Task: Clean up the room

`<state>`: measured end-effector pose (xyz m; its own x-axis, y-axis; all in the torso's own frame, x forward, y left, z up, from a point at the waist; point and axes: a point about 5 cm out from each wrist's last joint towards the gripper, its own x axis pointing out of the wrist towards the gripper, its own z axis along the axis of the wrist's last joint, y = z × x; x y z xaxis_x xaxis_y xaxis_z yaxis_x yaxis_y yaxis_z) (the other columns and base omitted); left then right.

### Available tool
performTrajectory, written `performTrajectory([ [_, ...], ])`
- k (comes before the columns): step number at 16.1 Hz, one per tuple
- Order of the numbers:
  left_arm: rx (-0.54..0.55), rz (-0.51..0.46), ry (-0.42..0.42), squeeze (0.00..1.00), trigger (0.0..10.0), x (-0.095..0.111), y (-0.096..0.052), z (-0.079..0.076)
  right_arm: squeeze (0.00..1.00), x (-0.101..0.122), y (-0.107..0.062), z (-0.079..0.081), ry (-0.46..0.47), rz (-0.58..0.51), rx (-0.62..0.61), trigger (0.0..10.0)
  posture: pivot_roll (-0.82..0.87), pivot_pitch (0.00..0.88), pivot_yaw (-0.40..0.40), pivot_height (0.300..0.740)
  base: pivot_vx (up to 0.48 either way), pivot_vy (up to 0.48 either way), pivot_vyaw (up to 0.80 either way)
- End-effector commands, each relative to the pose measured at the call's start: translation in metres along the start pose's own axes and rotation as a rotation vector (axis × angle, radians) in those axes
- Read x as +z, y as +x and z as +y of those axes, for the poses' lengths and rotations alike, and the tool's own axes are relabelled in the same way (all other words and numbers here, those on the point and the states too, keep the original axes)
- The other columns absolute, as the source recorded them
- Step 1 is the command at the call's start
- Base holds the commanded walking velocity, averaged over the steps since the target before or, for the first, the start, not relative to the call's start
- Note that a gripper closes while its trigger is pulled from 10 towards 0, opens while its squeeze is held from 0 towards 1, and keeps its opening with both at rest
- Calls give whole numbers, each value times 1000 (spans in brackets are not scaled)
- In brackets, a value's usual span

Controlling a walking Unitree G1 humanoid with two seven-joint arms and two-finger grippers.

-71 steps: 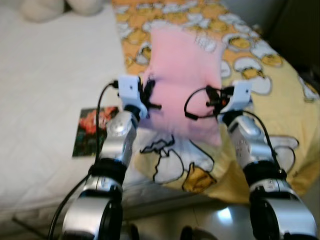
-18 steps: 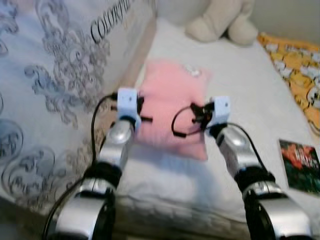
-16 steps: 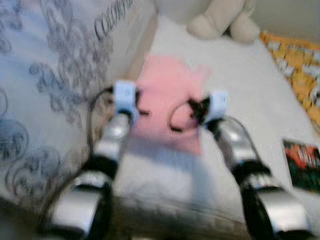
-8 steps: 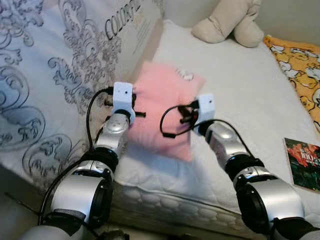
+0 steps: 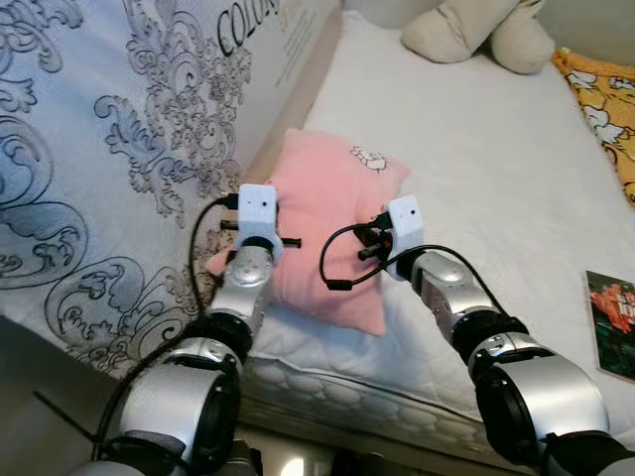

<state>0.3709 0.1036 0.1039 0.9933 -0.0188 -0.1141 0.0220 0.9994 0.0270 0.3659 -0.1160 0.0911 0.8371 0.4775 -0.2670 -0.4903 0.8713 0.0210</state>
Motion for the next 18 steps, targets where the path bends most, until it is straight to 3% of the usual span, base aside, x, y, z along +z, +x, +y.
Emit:
performTrajectory([
  [1, -1, -2, -2, 0, 2471, -1, -1, -5, 0, -9, -8, -12, 13, 24, -47, 10000, 104, 135, -88, 740, 0, 0, 0],
  [2, -3, 4, -17, 0, 8078, -2, -2, -7, 0, -9, -9, -14, 14, 21, -49, 10000, 98, 130, -88, 740, 0, 0, 0],
  [3, -8, 12, -42, 0, 10000, -2, -2, -11, 0, -7, -9, -15, 25, 12, -56, 10000, 78, 119, -86, 740, 0, 0, 0],
  [4, -15, 11, -49, 0, 10000, -1, -2, -12, 0, -8, -8, -14, 52, 6, -52, 10000, 49, 111, -84, 740, 0, 0, 0],
  [5, -5, 19, -42, 176, 10000, -3, -2, -9, 0, -9, -7, -9, 87, 4, -49, 10000, -11, 88, -69, 740, 0, 0, 0],
  [6, 6, 24, -18, 1000, 10000, -4, -1, -4, 620, -10, -5, -7, 125, -4, -67, 10000, -32, 81, -62, 740, 0, 0, 0],
  [7, 12, 13, 13, 1000, 10000, -2, -1, -1, 1000, -10, -4, -5, 141, -16, -71, 10000, -30, 72, -57, 740, 0, 0, 0],
  [13, 53, -109, 86, 1000, 10000, 19, 3, 10, 1000, -3, -4, -3, 161, -116, -112, 10000, 20, 14, -64, 740, 0, 0, 0],
  [18, 72, -184, 103, 1000, 10000, 28, -3, 29, 1000, 10, -7, 0, 95, -242, -135, 10000, 64, 0, -83, 740, 0, 0, 0],
])
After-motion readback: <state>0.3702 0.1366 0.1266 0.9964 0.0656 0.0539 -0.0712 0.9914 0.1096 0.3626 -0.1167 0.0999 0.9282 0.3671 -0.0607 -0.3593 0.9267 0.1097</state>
